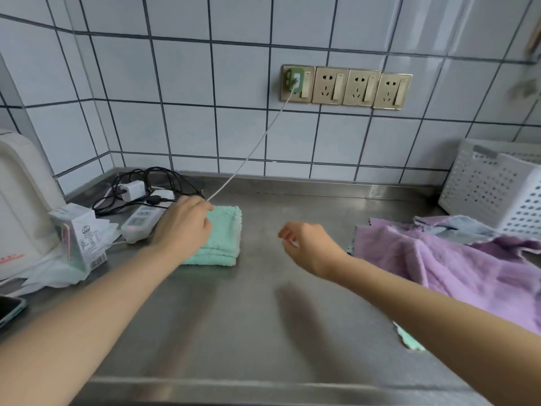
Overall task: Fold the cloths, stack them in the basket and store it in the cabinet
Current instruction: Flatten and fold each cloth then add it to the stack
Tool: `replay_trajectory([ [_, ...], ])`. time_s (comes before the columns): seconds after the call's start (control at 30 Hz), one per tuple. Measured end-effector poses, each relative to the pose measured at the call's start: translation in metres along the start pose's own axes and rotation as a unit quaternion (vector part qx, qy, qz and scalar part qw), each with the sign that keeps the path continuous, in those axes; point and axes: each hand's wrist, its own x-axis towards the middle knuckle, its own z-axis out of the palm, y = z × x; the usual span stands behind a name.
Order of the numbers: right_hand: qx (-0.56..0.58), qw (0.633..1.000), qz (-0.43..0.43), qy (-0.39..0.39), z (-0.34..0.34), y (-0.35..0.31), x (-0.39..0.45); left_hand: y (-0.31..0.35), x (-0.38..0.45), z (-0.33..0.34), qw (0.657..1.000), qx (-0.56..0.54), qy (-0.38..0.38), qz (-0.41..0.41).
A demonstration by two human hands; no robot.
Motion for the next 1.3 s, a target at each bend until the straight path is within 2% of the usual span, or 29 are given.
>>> replay_trajectory([
  [0.13, -0.067, 0.997, -0.027, 0.033, -0.043, 0.041, -0.053, 0.064, -0.013, 0.001, 0.997, -0.069, 0.011, 0.021],
  [0.27, -0.125, 0.989, -0.011, 0.077, -0.081, 0.079, -0.101, 0.13, -0.03, 0.007, 0.991, -0.124, 0.004, 0.047],
  [0.4, -0.153, 0.984, 0.02, 0.091, -0.106, 0.115, -0.138, 0.186, -0.045, 0.02, 0.977, -0.197, -0.039, 0.076],
  [0.5, -0.164, 0.981, 0.049, 0.091, -0.115, 0.137, -0.164, 0.224, -0.059, 0.032, 0.949, -0.283, -0.105, 0.089],
  [0.57, -0.163, 0.983, 0.051, 0.069, -0.114, 0.148, -0.181, 0.248, -0.071, 0.041, 0.923, -0.333, -0.167, 0.097],
  [0.63, -0.159, 0.985, 0.041, 0.043, -0.108, 0.154, -0.193, 0.269, -0.081, 0.049, 0.914, -0.34, -0.189, 0.111],
  [0.77, -0.171, 0.984, 0.02, 0.032, -0.093, 0.165, -0.201, 0.298, -0.082, 0.06, 0.934, -0.296, -0.165, 0.113],
  [0.83, -0.183, 0.981, 0.024, 0.06, -0.089, 0.164, -0.197, 0.306, -0.078, 0.059, 0.94, -0.288, -0.143, 0.111],
  [0.93, -0.133, 0.982, 0.025, 0.129, -0.095, 0.159, -0.182, 0.311, -0.069, 0.055, 0.941, -0.305, -0.113, 0.09],
  [1.03, -0.053, 0.976, 0.056, 0.205, -0.115, 0.154, -0.163, 0.31, -0.054, 0.044, 0.919, -0.385, -0.087, 0.011],
  [1.13, 0.031, 0.954, 0.111, 0.275, -0.142, 0.147, -0.145, 0.307, -0.035, 0.027, 0.896, -0.435, -0.058, -0.06],
  [1.3, 0.13, 0.918, 0.152, 0.343, -0.181, 0.133, -0.125, 0.282, -0.003, -0.002, 0.821, -0.556, -0.01, -0.129],
])
